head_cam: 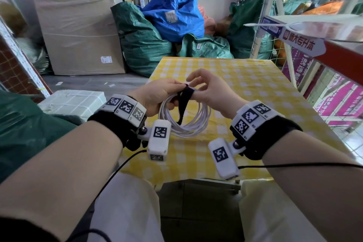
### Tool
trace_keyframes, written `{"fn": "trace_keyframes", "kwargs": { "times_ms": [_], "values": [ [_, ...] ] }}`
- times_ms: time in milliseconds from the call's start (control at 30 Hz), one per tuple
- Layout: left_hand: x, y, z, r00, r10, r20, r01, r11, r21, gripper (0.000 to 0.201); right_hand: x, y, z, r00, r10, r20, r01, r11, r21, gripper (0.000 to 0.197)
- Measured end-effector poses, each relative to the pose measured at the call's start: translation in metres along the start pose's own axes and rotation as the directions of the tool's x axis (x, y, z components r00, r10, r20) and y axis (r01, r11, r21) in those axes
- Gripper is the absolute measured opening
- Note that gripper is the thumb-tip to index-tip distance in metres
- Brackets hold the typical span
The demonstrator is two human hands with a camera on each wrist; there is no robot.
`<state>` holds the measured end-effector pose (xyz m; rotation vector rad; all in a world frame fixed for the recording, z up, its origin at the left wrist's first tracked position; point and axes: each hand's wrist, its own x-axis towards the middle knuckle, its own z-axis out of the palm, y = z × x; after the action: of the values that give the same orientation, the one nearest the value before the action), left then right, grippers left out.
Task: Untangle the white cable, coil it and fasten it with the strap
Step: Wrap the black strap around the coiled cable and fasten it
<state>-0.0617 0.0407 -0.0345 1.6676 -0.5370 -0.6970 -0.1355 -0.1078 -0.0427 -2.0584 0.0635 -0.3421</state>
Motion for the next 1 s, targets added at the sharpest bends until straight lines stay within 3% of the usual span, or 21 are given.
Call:
{"fn": "trace_keyframes", "kwargs": {
  "times_ms": [67,167,267,367,467,533,600,767,900,1000],
  "values": [
    [0.0,-0.003,0.001,1.0,-0.017,0.025,0.017,1.0,0.018,0.016,0.001,-0.006,-0.001,0.998,-0.033,-0.049,0.032,0.999,-0.014,0.009],
    [-0.002,-0.006,0.002,0.998,-0.015,0.066,0.009,0.997,0.082,0.026,0.003,-0.012,-0.004,1.0,-0.022,0.002,0.023,0.999,-0.042,0.027],
    [-0.003,-0.009,0.001,0.997,-0.024,0.072,0.013,0.989,0.146,0.02,0.005,-0.017,-0.009,0.998,-0.007,0.058,0.004,0.999,0.046,0.03],
    [-0.007,-0.011,0.001,0.993,-0.032,0.11,0.006,0.975,0.22,0.012,0.019,-0.011,-0.018,0.995,0.067,-0.073,-0.059,0.992,0.108,0.037],
    [-0.012,-0.005,0.003,0.982,-0.009,0.188,-0.025,0.984,0.176,0.014,0.024,-0.002,-0.026,0.974,0.173,-0.144,-0.156,0.981,0.118,0.025],
    [-0.017,0.001,0.004,0.969,0.03,0.244,-0.06,0.991,0.116,0.012,0.021,0.006,-0.026,0.967,0.232,-0.107,-0.22,0.969,0.113,0.026],
    [-0.019,0.003,0.004,0.963,0.063,0.262,-0.089,0.992,0.087,0.019,0.017,0.01,-0.021,0.956,0.294,0.008,-0.293,0.951,0.1,0.027],
    [-0.016,-0.001,0.001,0.959,0.147,0.244,-0.174,0.98,0.093,0.045,0.003,0.004,-0.012,0.868,0.418,0.269,-0.406,0.908,-0.101,0.033],
    [-0.014,-0.001,0.002,0.971,0.13,0.2,-0.148,0.986,0.074,0.029,0.001,-0.001,-0.01,0.817,0.473,0.329,-0.443,0.881,-0.168,0.026],
    [-0.014,0.0,0.003,0.974,0.107,0.199,-0.131,0.985,0.113,0.023,0.002,0.002,-0.009,0.799,0.528,0.287,-0.481,0.848,-0.222,0.021]
  ]
}}
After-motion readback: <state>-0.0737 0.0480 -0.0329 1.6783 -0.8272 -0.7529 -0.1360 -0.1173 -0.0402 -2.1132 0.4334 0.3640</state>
